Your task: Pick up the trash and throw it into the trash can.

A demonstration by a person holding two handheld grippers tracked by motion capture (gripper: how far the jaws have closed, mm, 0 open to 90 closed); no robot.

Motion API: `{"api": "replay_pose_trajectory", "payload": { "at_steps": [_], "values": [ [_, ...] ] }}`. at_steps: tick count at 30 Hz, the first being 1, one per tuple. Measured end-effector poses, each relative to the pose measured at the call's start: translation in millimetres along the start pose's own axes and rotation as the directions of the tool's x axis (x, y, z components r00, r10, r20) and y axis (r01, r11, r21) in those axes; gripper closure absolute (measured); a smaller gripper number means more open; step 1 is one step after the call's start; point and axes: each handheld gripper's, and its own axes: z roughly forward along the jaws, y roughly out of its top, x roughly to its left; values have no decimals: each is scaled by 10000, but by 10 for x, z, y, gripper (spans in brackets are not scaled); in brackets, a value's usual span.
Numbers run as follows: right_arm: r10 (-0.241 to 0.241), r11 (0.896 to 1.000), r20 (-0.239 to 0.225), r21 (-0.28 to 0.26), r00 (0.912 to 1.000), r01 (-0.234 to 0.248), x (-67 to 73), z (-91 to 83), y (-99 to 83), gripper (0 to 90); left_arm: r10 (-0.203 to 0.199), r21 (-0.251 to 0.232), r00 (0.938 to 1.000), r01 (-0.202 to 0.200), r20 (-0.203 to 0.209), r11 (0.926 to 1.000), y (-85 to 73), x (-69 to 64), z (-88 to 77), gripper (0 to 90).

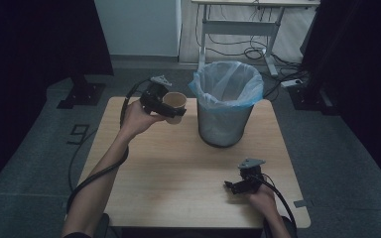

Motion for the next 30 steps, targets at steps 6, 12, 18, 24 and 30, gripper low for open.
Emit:
{"api": "replay_pose_trajectory", "payload": {
  "at_steps": [6, 12, 18, 24, 30],
  "values": [
    [-9, 10000, 6, -4, 10000, 9, -1, 1, 0, 0, 138, -71, 9999, -138, -34, 9999, 165, -20, -55, 242],
    [-2, 10000, -1, 8, 10000, 2, 5, -1, -1, 0, 199, -217, 9998, -200, -14, 9996, 314, -49, -95, 243],
    [-2, 10000, -6, 11, 10000, 2, 6, -1, -1, 0, 229, -375, 9997, -228, 15, 9990, 468, -63, -130, 243],
    [5, 10000, -11, 12, 10000, -5, 6, -2, -1, 0, 331, -464, 9994, -335, -80, 9984, 659, -85, -163, 243],
    [4, 10000, -13, 12, 10000, -4, 6, -2, -1, 0, 412, -548, 9991, -417, -108, 9976, 815, -111, -153, 243]
  ]
}}
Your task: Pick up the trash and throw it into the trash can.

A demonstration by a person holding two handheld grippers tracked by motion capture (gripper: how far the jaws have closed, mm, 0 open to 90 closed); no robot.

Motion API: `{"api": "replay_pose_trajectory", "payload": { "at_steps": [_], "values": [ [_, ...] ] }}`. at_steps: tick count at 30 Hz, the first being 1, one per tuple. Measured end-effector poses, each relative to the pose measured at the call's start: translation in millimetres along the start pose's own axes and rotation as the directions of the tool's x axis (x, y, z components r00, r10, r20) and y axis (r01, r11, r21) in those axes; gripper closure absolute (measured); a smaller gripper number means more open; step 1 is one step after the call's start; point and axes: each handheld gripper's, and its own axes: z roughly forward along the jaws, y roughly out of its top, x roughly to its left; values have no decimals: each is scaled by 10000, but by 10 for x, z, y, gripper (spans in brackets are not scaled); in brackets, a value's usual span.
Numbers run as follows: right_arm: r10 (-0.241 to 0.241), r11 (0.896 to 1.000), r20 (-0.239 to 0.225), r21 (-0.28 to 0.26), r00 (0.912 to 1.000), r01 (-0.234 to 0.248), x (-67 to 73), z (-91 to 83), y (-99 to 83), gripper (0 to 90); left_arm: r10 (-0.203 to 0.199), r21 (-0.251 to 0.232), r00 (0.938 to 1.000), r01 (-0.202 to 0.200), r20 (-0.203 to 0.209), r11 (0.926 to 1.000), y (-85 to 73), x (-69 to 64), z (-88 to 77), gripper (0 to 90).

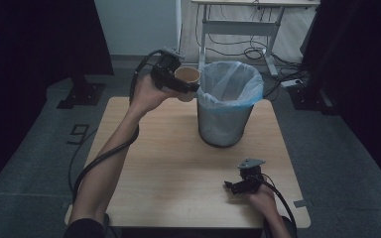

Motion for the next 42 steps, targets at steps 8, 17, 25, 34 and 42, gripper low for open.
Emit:
{"api": "replay_pose_trajectory", "payload": {
  "at_steps": [8, 17, 25, 34, 42],
  "values": [
    [2, 10000, -10, -21, 10000, -2, 5, 1, 0, 0, 54, -51, 10000, -54, -12, 10000, 181, -40, 179, 242],
    [-57, 10000, -38, -17, 10000, 57, 11, 1, -1, 0, 38, -64, 10000, -38, 18, 10000, 284, -58, 434, 242],
    [-70, 10000, -52, -20, 10000, 70, 13, 1, -1, 0, -50, -152, 10000, 50, -43, 9999, 346, -57, 643, 235],
    [-99, 10000, -81, -1, 9999, 99, 13, -1, -1, 0, -182, -56, 9998, 181, -128, 9998, 349, -49, 849, 231],
    [-105, 9999, -96, 0, 9999, 105, 15, -1, -1, 0, -246, 343, 9992, 256, -300, 9991, 343, -45, 1024, 132]
  ]
}}
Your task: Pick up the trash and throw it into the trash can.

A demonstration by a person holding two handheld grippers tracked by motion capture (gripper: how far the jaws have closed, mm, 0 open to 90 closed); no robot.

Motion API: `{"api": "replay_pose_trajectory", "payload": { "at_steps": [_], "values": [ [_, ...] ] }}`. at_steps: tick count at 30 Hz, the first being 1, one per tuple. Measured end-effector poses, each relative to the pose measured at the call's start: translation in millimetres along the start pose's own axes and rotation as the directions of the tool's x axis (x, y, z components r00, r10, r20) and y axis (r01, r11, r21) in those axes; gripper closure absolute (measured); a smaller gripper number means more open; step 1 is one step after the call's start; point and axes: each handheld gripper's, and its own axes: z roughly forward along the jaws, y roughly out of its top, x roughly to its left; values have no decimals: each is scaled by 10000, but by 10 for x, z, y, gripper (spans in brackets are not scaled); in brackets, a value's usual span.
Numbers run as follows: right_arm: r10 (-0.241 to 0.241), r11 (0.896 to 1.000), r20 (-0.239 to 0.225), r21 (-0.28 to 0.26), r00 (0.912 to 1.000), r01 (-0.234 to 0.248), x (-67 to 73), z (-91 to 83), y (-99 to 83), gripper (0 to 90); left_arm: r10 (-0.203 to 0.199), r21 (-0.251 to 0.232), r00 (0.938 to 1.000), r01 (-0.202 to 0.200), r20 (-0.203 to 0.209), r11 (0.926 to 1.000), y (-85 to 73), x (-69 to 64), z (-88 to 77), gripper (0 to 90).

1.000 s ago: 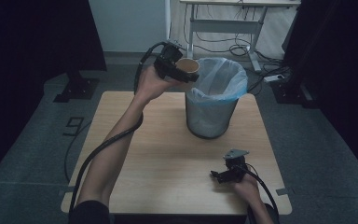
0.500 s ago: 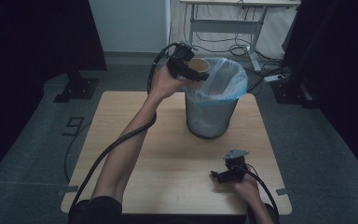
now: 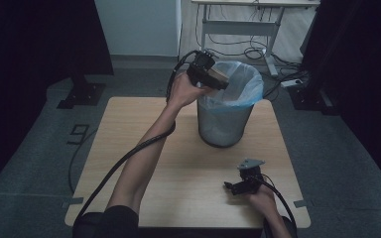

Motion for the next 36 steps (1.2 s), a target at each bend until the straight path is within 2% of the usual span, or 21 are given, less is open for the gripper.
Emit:
{"api": "replay_pose_trajectory", "payload": {
  "at_steps": [12, 17, 29, 36],
  "values": [
    [-17, 10000, -22, -4, 10000, 17, 7, 1, 1, 0, 350, 122, 9993, -351, 91, 9993, -35, -3, -56, 3],
    [-24, 10000, -32, 1, 10000, 24, 8, 1, 1, 0, 361, -116, 9992, -359, 160, 9993, -108, 23, -189, 0],
    [-26, 10000, -31, 1, 10000, 26, 8, 1, 1, 0, 795, -215, 9968, -795, -2, 9966, -258, 19, -423, 0],
    [-22, 10000, -27, 0, 10000, 22, 11, 0, 0, 0, 872, -316, 9962, -871, 1, 9957, -371, 33, -539, 0]
  ]
}}
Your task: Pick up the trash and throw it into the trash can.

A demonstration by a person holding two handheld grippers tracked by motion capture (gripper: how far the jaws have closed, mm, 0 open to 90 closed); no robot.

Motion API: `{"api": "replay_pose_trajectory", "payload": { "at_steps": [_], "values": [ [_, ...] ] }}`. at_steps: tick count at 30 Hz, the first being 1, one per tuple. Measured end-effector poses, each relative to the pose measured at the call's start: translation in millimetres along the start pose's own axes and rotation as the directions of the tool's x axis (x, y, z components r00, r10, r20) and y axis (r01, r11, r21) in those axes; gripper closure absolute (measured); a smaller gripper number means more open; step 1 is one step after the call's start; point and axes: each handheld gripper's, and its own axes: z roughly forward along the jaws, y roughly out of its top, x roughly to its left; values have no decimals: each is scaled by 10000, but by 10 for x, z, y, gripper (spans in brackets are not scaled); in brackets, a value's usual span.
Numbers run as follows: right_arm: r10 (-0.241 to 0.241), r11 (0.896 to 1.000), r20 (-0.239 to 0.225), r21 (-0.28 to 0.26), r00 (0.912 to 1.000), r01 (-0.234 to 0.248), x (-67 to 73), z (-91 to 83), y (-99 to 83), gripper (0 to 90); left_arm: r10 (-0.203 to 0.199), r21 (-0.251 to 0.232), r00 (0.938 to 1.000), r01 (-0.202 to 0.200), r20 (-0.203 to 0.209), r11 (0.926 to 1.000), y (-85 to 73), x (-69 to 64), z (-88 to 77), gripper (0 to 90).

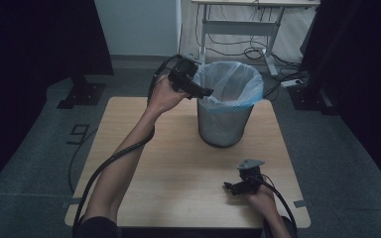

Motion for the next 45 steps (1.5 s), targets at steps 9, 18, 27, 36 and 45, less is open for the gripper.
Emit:
{"api": "replay_pose_trajectory", "payload": {
  "at_steps": [9, 18, 27, 36, 45],
  "values": [
    [-1, 10000, 6, 1, 10000, 1, 3, -1, -1, 0, -151, -64, 9998, 151, 113, 9999, -171, 24, -122, 0],
    [-2, 10000, 12, -2, 10000, 2, 5, -1, -1, 0, -377, -301, 9991, 382, 170, 9988, -389, 80, -237, 0],
    [-11, 10000, 11, -7, 10000, 11, 6, -1, -2, 0, -388, -510, 9992, 386, -35, 9980, -632, 117, -384, 0],
    [8, 10000, 33, -12, 10000, -8, 9, -1, -2, 0, -283, -506, 9994, 273, -196, 9983, -816, 114, -524, 0],
    [46, 10000, 52, -3, 10000, -46, 15, -4, -3, 0, -396, -584, 9983, 370, -423, 9976, -1051, 143, -695, 0]
  ]
}}
